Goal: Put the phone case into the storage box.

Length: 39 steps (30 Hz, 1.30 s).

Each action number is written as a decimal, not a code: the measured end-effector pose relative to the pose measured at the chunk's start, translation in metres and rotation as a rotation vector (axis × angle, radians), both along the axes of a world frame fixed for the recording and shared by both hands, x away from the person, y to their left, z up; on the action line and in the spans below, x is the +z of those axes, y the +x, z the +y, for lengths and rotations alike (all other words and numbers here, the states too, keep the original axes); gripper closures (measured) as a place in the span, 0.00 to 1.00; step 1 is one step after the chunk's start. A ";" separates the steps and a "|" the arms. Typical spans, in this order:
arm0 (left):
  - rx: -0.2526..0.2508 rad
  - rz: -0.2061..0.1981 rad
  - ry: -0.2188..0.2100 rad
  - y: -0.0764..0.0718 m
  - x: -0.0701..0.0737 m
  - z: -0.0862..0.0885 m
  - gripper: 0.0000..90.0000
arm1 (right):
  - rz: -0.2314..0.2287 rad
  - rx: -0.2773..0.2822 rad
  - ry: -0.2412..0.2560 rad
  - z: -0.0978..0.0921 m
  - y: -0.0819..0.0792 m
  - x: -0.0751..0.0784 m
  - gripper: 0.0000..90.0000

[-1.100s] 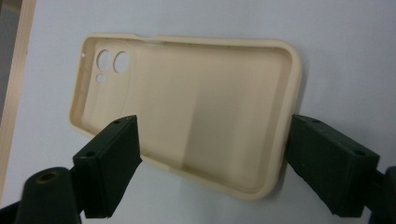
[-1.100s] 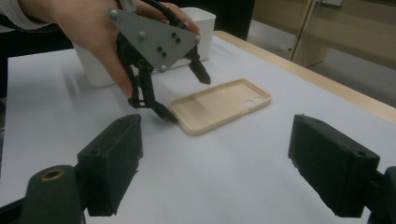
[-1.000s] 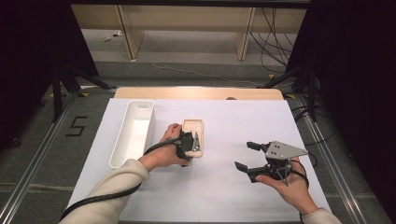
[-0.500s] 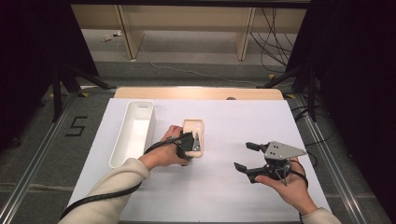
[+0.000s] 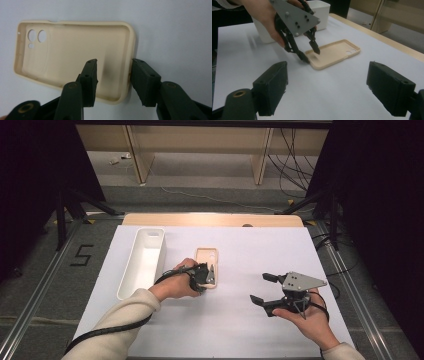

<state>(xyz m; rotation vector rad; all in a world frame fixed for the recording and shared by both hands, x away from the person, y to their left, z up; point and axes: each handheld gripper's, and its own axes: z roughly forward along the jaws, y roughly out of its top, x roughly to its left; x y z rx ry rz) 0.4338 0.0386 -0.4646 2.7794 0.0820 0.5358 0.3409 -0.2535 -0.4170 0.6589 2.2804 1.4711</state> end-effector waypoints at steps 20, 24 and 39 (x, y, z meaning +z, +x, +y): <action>-0.054 0.031 0.048 -0.003 0.000 -0.005 0.79 | 0.006 0.004 -0.004 0.001 0.000 -0.001 0.20; -0.060 0.039 0.051 -0.003 0.000 -0.006 0.82 | 0.006 0.004 -0.004 0.001 0.000 -0.001 0.20; -0.073 0.061 0.056 -0.001 0.001 -0.007 0.88 | 0.006 0.008 -0.005 0.002 0.000 -0.001 0.20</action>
